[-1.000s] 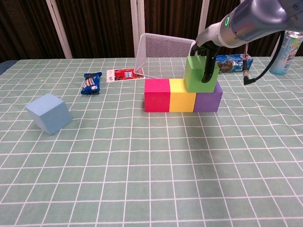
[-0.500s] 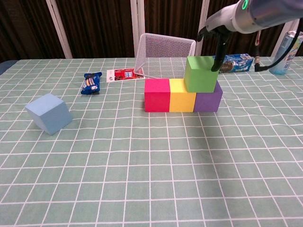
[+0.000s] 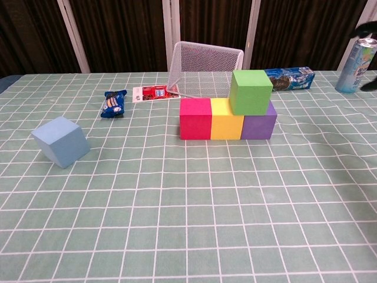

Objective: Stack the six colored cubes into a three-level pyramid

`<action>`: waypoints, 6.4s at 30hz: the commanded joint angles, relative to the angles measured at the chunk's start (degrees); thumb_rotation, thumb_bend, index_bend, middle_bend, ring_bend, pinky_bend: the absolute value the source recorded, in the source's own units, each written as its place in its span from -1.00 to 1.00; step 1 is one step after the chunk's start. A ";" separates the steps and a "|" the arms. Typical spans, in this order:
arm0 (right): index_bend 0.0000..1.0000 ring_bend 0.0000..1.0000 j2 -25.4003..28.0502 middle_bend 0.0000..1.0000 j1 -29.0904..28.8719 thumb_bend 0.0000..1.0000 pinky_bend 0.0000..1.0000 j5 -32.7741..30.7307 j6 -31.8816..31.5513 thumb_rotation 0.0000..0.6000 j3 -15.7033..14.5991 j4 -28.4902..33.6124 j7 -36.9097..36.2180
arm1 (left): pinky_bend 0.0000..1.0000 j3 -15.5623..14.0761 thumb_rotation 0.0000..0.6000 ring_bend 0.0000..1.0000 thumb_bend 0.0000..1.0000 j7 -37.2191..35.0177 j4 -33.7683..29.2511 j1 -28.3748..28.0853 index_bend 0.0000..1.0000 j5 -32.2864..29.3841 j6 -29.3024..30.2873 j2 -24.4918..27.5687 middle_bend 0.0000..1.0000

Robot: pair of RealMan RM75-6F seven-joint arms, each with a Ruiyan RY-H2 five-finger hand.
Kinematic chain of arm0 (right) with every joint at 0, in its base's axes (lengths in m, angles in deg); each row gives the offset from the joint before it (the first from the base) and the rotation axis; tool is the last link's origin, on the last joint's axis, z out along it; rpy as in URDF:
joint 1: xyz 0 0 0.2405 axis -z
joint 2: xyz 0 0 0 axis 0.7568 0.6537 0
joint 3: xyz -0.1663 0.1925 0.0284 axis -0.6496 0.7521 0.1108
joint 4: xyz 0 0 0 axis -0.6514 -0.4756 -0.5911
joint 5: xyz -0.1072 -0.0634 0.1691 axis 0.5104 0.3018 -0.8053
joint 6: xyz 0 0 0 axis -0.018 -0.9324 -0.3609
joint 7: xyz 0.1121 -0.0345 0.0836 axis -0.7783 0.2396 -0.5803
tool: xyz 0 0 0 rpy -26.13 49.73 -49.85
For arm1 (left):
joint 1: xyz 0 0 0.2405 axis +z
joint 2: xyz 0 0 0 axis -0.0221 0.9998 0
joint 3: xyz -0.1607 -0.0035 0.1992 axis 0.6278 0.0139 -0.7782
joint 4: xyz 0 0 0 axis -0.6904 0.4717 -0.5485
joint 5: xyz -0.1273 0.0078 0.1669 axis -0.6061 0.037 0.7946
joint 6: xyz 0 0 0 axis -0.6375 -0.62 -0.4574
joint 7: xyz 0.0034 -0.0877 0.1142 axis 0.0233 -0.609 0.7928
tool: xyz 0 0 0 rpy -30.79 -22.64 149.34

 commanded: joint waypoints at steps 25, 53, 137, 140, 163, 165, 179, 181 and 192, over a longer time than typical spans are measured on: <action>-1.00 -1.00 -3.92 -1.00 18.95 -0.53 -1.00 24.33 -5.60 1.00 -3.29 -8.73 -21.78 | -0.99 -2.88 1.00 -1.00 -0.91 13.77 14.59 -12.94 -1.00 -10.12 -22.81 -0.10 -0.93; -1.00 -1.00 -5.33 -1.00 22.09 -0.53 -1.00 25.64 -2.73 1.00 1.16 -10.06 -20.67 | -0.98 -7.97 1.00 -1.00 -0.91 17.65 33.05 -27.45 -1.00 -16.79 -42.00 -11.03 -0.69; -1.00 -1.00 -5.42 -1.00 26.02 -0.53 -1.00 28.41 1.37 1.00 6.56 -8.10 -20.72 | -0.98 0.36 1.00 -0.97 -0.80 22.93 36.49 -36.32 -1.00 -42.76 -33.17 -19.81 -0.58; -1.00 -1.00 -5.50 -1.00 26.05 -0.53 -1.00 28.50 1.44 1.00 6.55 -8.06 -20.59 | -0.98 -0.03 1.00 -0.97 -0.80 20.05 37.06 -35.26 -1.00 -38.99 -34.26 -19.71 -0.58; -1.00 -1.00 -5.70 -1.00 26.37 -0.53 -1.00 29.01 1.56 1.00 6.98 -7.56 -20.40 | -0.98 -1.66 1.00 -0.97 -0.81 12.45 37.84 -34.62 -1.00 -33.16 -36.45 -20.15 -0.54; -1.00 -1.00 -5.68 -1.00 26.42 -0.53 -1.00 29.00 1.58 1.00 7.01 -7.55 -20.40 | -0.98 -1.79 1.00 -0.97 -0.79 12.27 38.20 -34.82 -1.00 -33.17 -36.53 -20.54 -0.50; -1.00 -1.00 -5.68 -1.00 26.59 -0.53 -1.00 28.96 1.95 1.00 7.25 -7.79 -20.66 | -0.98 -2.78 1.00 -0.96 -0.42 11.57 39.79 -35.47 -0.95 -34.18 -35.98 -22.06 -0.22; -1.00 -1.00 -5.70 -1.00 26.62 -0.53 -1.00 28.96 2.02 1.00 7.25 -7.80 -20.70 | -0.98 -2.81 1.00 -0.96 -0.39 11.31 39.92 -35.48 -0.95 -34.19 -35.85 -22.22 -0.22; -1.00 -1.00 -5.80 -1.00 26.68 -0.53 -1.00 29.14 2.11 1.00 7.29 -7.77 -20.54 | -0.98 -0.82 1.00 -0.96 -0.39 10.88 36.18 -36.99 -0.94 -32.56 -34.82 -19.64 -0.23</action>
